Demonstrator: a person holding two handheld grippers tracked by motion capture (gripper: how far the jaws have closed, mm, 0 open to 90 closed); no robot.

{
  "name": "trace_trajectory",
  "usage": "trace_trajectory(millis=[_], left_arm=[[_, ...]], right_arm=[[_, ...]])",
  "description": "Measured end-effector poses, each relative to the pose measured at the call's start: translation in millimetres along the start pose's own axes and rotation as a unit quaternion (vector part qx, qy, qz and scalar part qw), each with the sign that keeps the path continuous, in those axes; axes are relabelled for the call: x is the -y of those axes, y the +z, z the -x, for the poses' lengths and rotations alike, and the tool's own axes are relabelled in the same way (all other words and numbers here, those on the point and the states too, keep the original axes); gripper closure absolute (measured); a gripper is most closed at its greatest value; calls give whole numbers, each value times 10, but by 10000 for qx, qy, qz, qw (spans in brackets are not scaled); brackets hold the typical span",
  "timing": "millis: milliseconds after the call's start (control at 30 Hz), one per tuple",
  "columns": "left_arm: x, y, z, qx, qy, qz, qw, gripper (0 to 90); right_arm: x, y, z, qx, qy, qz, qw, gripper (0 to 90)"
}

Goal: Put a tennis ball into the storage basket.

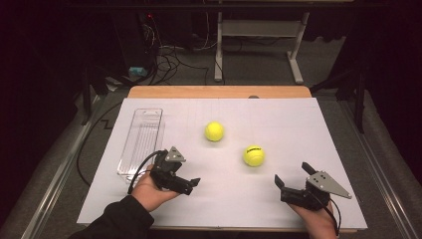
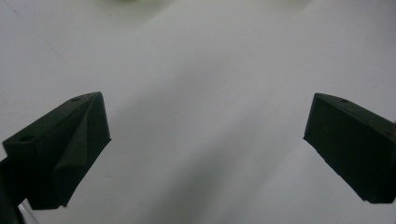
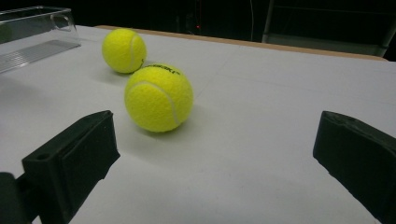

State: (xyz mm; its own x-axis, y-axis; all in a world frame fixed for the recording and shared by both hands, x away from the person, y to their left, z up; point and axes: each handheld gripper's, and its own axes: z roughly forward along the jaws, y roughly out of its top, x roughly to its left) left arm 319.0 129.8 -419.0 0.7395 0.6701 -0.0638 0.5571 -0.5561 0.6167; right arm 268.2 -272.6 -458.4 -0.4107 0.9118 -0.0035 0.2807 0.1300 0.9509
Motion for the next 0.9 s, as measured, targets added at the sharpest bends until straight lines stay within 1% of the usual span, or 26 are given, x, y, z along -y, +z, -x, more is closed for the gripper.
trace_trajectory(millis=[100, 233, 267, 300, 333, 367, 400, 433, 467, 533, 567, 600, 633, 667, 700, 800, 833, 867, 900], left_arm=[[-21, 39, -5, 31, -14, -270, 9996, 10], [-50, 74, 3, -26, 36, -580, 9983, 10], [-50, 74, 3, -26, 36, -580, 9983, 11], [-69, 87, 5, -15, 50, -742, 9972, 11], [-69, 87, 5, -15, 50, -742, 9972, 11], [-91, 102, 13, -14, 82, -911, 9958, 11], [-104, 111, 19, -22, 110, -1000, 9949, 11], [-104, 111, 19, -22, 110, -1000, 9949, 11], [-130, 132, 33, -58, 173, -1189, 9927, 11], [-156, 150, 38, -47, 179, -1362, 9905, 11], [-156, 150, 38, -47, 179, -1362, 9905, 11], [-174, 167, 43, -69, 207, -1521, 9881, 11], [-174, 167, 43, -69, 207, -1521, 9881, 11], [-180, 175, 44, -66, 220, -1593, 9870, 11], [-188, 193, 46, -39, 239, -1723, 9847, 11], [-197, 219, 54, 8, 221, -1901, 9815, 11], [-197, 219, 54, 8, 221, -1901, 9815, 12], [-203, 238, 58, 48, 205, -1980, 9800, 13], [-203, 238, 58, 48, 205, -1980, 9800, 13]], right_arm=[[2, 0, -1, -4, -12, -1, 10000, 1], [3, 2, -7, -2, -34, -10, 10000, 1], [3, 2, -7, -2, -34, -10, 10000, 1], [3, 2, -5, -9, -22, -6, 10000, 1], [3, 2, -5, -9, -22, -6, 10000, 1], [4, 1, -3, -13, -7, -8, 10000, 1], [4, 1, -1, -15, -8, -6, 10000, 1], [4, 1, -1, -15, -8, -6, 10000, 1], [4, -1, 0, -17, -9, -5, 10000, 1], [4, -3, 1, -20, 1, -3, 10000, 1], [4, -3, 1, -22, 1, -5, 10000, 2], [5, -3, 1, -23, -7, -7, 10000, 2], [5, -3, 1, -23, -7, -7, 10000, 2], [5, -2, 1, -24, -11, -9, 10000, 2], [6, -2, 0, -24, -13, -15, 10000, 2], [10, 3, -1, -29, -18, -39, 10000, 2], [11, 6, -3, -30, -20, -51, 10000, 2], [12, 9, -5, -26, -25, -57, 10000, 2], [12, 9, -5, -26, -25, -57, 10000, 2]])
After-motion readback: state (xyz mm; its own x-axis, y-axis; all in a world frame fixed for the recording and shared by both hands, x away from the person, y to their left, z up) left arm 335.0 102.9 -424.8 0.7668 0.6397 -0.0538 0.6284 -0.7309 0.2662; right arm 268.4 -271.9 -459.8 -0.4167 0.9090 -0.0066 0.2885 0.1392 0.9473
